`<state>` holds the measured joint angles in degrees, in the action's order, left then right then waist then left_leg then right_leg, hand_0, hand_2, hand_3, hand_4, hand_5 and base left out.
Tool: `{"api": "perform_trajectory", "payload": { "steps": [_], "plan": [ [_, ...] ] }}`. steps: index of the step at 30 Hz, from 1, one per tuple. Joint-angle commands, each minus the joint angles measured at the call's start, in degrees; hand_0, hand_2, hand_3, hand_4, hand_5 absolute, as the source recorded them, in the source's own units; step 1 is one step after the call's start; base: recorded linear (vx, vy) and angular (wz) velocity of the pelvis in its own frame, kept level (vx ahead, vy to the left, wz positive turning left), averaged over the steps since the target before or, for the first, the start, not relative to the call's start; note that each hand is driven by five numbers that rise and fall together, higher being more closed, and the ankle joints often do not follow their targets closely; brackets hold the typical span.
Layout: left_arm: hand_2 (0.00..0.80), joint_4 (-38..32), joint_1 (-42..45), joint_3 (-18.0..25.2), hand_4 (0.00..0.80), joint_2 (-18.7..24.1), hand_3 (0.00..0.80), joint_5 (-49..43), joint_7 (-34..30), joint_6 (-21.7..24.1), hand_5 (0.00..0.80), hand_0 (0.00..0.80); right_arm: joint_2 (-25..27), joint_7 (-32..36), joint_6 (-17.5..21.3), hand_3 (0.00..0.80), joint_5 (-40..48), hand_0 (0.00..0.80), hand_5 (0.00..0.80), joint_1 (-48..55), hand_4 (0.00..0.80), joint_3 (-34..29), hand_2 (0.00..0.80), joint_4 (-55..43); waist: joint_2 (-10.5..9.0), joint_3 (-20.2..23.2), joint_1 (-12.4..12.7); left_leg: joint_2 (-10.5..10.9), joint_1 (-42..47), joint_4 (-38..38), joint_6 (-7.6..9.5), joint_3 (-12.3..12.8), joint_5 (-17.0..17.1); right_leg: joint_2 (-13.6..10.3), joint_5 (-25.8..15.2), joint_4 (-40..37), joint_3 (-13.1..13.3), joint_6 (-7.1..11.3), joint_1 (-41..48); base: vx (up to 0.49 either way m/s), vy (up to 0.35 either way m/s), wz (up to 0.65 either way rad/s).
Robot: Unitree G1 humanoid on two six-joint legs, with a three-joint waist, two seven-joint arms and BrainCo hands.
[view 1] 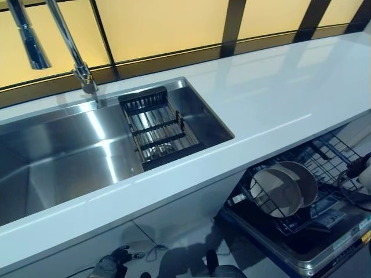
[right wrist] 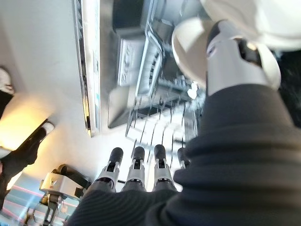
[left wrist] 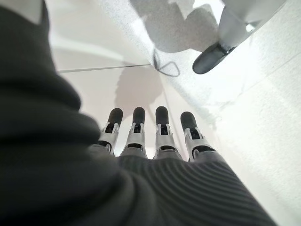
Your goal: Take plates into dishwasher
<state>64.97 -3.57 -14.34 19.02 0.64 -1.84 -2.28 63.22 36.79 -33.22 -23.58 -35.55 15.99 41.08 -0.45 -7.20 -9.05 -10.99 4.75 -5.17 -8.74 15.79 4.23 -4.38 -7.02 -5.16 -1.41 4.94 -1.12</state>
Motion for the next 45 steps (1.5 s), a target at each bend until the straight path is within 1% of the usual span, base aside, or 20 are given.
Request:
{"api": "perform_trajectory", "payload": {
  "steps": [1, 4, 6, 8, 12, 14, 15, 18, 20, 22, 25, 27, 28, 30, 31, 34, 37, 40, 42, 45],
  "plan": [
    [0.000, 2.8, -2.0, 1.8, 0.000, 3.9, 0.000, -3.9, 1.8, -1.6, 0.000, 0.000, 3.5, -3.9, -2.8, 0.000, 3.4, 0.000, 0.000, 2.0, 0.000, -3.0, 0.000, -3.8, -4.34, 0.6, -0.7, -0.7, 3.9, 0.2, 0.72, -0.5, -4.0, -3.4, 0.8, 0.2, 2.5, 4.39, -0.3, 0.010, -0.065, -0.04],
    [0.000, 3.8, -1.1, 2.8, 0.000, 4.3, 0.000, -6.0, 2.8, -4.1, 0.000, 0.000, 3.8, -7.0, -2.7, 0.000, 5.0, 0.000, 0.000, 6.0, 0.000, -7.2, 0.000, -6.5, -4.31, 0.2, -0.9, -0.5, 4.1, 0.2, 1.29, -1.1, -4.1, -3.5, 1.6, 1.9, 2.6, 4.23, -0.3, 0.022, -0.108, -0.04],
    [0.000, 4.9, 0.1, 3.7, 0.000, 4.9, 0.000, -6.9, 4.0, -4.5, 0.000, 0.000, 3.8, -6.1, -2.5, 0.000, 4.8, 0.000, 0.000, 7.3, 0.000, -8.7, 0.000, -8.2, -4.05, -0.4, -0.6, -0.8, 4.8, 0.2, 1.65, -2.0, -3.9, -2.9, 3.6, 5.7, 2.4, 3.53, -1.2, 0.040, -0.168, -0.15],
    [0.000, 5.4, 0.9, 4.7, 0.000, 5.3, 0.000, -6.1, 5.7, -5.2, 0.000, 0.000, 4.1, -5.4, -1.6, 0.000, 4.1, 0.000, 0.000, 8.2, 0.000, -9.2, 0.000, -9.0, -3.90, -1.0, -0.3, -1.7, 5.5, 1.2, 1.44, -2.5, -4.1, -2.0, 5.5, 8.7, 1.4, 2.34, -1.8, 0.061, -0.211, -0.14],
    [0.000, 6.1, 2.6, 6.8, 0.000, 5.5, 0.000, -5.1, 8.5, -5.4, 0.000, 0.000, 5.8, -10.2, -0.3, 0.000, 5.8, 0.000, 0.000, 8.7, 0.000, -10.2, 0.000, -6.4, -4.44, -3.0, 1.2, -4.0, 3.9, 5.3, 0.37, -3.6, -3.9, -0.4, 7.2, 11.2, -1.6, -0.03, -1.3, 0.076, -0.247, 0.06],
    [0.000, 5.4, 3.0, 7.5, 0.000, 4.8, 0.000, -4.9, 9.5, -4.1, 0.000, 0.000, 6.1, -13.9, -1.8, 0.000, 7.6, 0.000, 0.000, 10.1, 0.000, -13.4, 0.000, -5.7, -3.85, -4.1, 2.2, -5.6, 0.5, 1.8, -1.55, -3.6, 2.9, 0.7, 6.4, 8.1, -3.0, 0.16, 0.3, -0.117, -0.131, 0.45],
    [0.000, 5.0, 2.8, 7.6, 0.000, 4.5, 0.000, -4.7, 9.4, -3.7, 0.000, 0.000, 6.4, -14.6, -2.2, 0.000, 8.0, 0.000, 0.000, 10.9, 0.000, -15.0, 0.000, -5.9, -3.75, -4.5, 2.4, -5.7, -1.4, 1.5, -2.39, -3.3, 4.5, 0.8, 6.0, 6.9, -3.3, 0.37, 0.7, -0.264, -0.031, 0.52],
    [0.000, 4.4, 1.3, 7.8, 0.000, 3.3, 0.000, -3.5, 8.5, -2.0, 0.000, 0.000, 8.0, -14.1, -2.1, 0.000, 6.8, 0.000, 0.000, 13.7, 0.000, -19.6, 0.000, -5.7, -4.23, -4.1, 0.6, -3.8, -0.6, 7.3, -1.90, -0.4, 1.3, -1.0, 4.1, 5.7, -5.7, -0.58, -1.4, -0.312, 0.045, 0.36],
    [0.000, 4.8, 0.3, 7.9, 0.000, 2.7, 0.000, -3.5, 8.3, -1.7, 0.000, 0.000, 9.2, -15.0, -0.9, 0.000, 8.4, 0.000, 0.000, 16.7, 0.000, -21.6, 0.000, -4.5, -4.49, -3.0, -0.6, -2.6, 0.7, 13.0, -1.91, -0.5, 1.1, -1.0, 3.1, 5.1, -6.7, -2.00, -2.6, -0.265, 0.002, 0.45],
    [0.000, 4.6, -0.9, 7.2, 0.000, 2.7, 0.000, -4.2, 8.2, -1.8, 0.000, 0.000, 10.0, -15.0, 0.0, 0.000, 9.7, 0.000, 0.000, 18.6, 0.000, -23.2, 0.000, -2.7, -4.52, -1.9, -1.5, -0.8, 2.1, 14.5, -1.22, -1.7, -0.2, -0.3, 2.4, 5.1, -6.5, -2.51, -3.9, -0.234, -0.004, 0.30],
    [0.000, 3.1, -4.9, 5.9, 0.000, 3.0, 0.000, -2.0, 8.9, -3.5, 0.000, 0.000, 9.7, -15.8, 0.1, 0.000, 10.3, 0.000, 0.000, 22.9, 0.000, -26.7, 0.000, -0.2, -3.74, -0.7, -3.8, 1.3, 6.2, 12.9, 0.14, -2.6, -4.6, 0.5, 1.3, 5.9, -4.7, -2.12, -6.9, -0.292, 0.060, 0.57],
    [0.000, 3.3, -6.9, 4.8, 0.000, 3.0, 0.000, -2.1, 10.4, -5.4, 0.000, 0.000, 8.5, -18.4, 1.2, 0.000, 11.1, 0.000, 0.000, 25.3, 0.000, -28.5, 0.000, 4.0, -3.28, -0.3, -4.8, 2.3, 9.7, 9.7, 1.00, -2.8, -8.1, -0.2, -0.5, 7.1, -4.5, -0.76, -10.6, -0.435, 0.107, 0.76],
    [0.000, 3.8, -7.1, 4.3, 0.000, 3.3, 0.000, -2.3, 11.1, -5.5, 0.000, 0.000, 7.9, -19.8, 2.1, 0.000, 11.9, 0.000, 0.000, 25.0, 0.000, -27.9, 0.000, 6.7, -3.28, -0.4, -4.8, 3.3, 10.8, 7.6, 1.94, -2.5, -11.3, -1.2, -1.2, 8.7, -4.9, 0.25, -12.8, -0.472, 0.110, 0.75],
    [0.000, 4.6, -7.6, 3.9, 0.000, 4.2, 0.000, -2.9, 11.9, -6.7, 0.000, 0.000, 6.7, -21.5, 2.4, 0.000, 12.3, 0.000, 0.000, 23.5, 0.000, -26.9, 0.000, 10.5, -3.47, -1.2, -4.8, 3.5, 11.5, 5.5, 3.07, 0.0, -13.4, -3.2, -2.6, 10.7, -7.2, 2.08, -15.5, -0.495, 0.066, 0.55],
    [0.000, 5.2, -7.9, 3.4, 0.000, 5.9, 0.000, -2.1, 12.4, -7.7, 0.000, 0.000, 5.6, -23.1, 2.4, 0.000, 13.3, 0.000, 0.000, 20.8, 0.000, -24.6, 0.000, 14.1, -3.95, -2.7, -3.3, 4.3, 10.0, 6.3, 4.25, -0.4, -14.3, -3.9, -3.7, 10.8, -8.2, 3.29, -15.9, -0.520, 0.042, 0.29],
    [0.000, 7.2, -5.9, 4.5, 0.000, 8.1, 0.000, -0.2, 11.8, -7.8, 0.000, 0.000, 5.2, -23.6, 4.4, 0.000, 13.4, 0.000, 0.000, 16.2, 0.000, -20.7, 0.000, 20.0, -3.90, -3.7, -1.5, 7.0, 9.6, 7.1, 5.17, -2.8, -15.5, -4.4, -5.6, 9.4, -8.9, 4.36, -15.6, -0.373, 0.104, 0.05],
    [0.000, 7.9, -3.7, 6.7, 0.000, 10.3, 0.000, 1.7, 10.0, -7.9, 0.000, 0.000, 5.4, -24.0, 5.0, 0.000, 13.8, 0.000, 0.000, 11.9, 0.000, -18.2, 0.000, 24.0, -3.58, -2.8, 0.2, 8.5, 9.3, 8.7, 6.90, -3.2, -16.9, -4.3, -6.0, 7.0, -9.2, 3.89, -14.0, -0.309, 0.115, -0.01],
    [0.000, 8.9, -3.3, 7.6, 0.000, 10.4, 0.000, 2.7, 10.0, -6.7, 0.000, 0.000, 5.5, -24.2, 5.8, 0.000, 13.3, 0.000, 0.000, 10.3, 0.000, -17.5, 0.000, 26.6, -4.14, -2.2, 0.4, 9.6, 9.0, 11.7, 7.64, -3.0, -18.9, -5.8, -6.2, 7.7, -9.7, 4.03, -14.6, -0.291, 0.136, -0.08],
    [0.000, 8.6, -3.2, 8.0, 0.000, 10.0, 0.000, 2.6, 10.1, -5.2, 0.000, 0.000, 6.9, -23.3, 5.5, 0.000, 12.4, 0.000, 0.000, 10.4, 0.000, -17.6, 0.000, 27.7, -4.65, -1.6, -0.2, 10.3, 10.4, 14.9, 8.21, -1.2, -21.4, -7.1, -6.9, 6.9, -10.6, 4.27, -14.4, -0.162, 0.136, -0.05],
    [0.000, 7.8, -3.9, 7.9, 0.000, 10.1, 0.000, 0.9, 10.4, -4.0, 0.000, 0.000, 7.1, -24.4, 6.0, 0.000, 11.2, 0.000, 0.000, 13.6, 0.000, -19.9, 0.000, 28.1, -4.84, -1.9, -0.8, 10.7, 10.8, 18.0, 8.62, 0.5, -23.3, -7.2, -7.5, 5.0, -11.4, 5.14, -13.5, -0.101, 0.074, 0.04]
  ]
}}
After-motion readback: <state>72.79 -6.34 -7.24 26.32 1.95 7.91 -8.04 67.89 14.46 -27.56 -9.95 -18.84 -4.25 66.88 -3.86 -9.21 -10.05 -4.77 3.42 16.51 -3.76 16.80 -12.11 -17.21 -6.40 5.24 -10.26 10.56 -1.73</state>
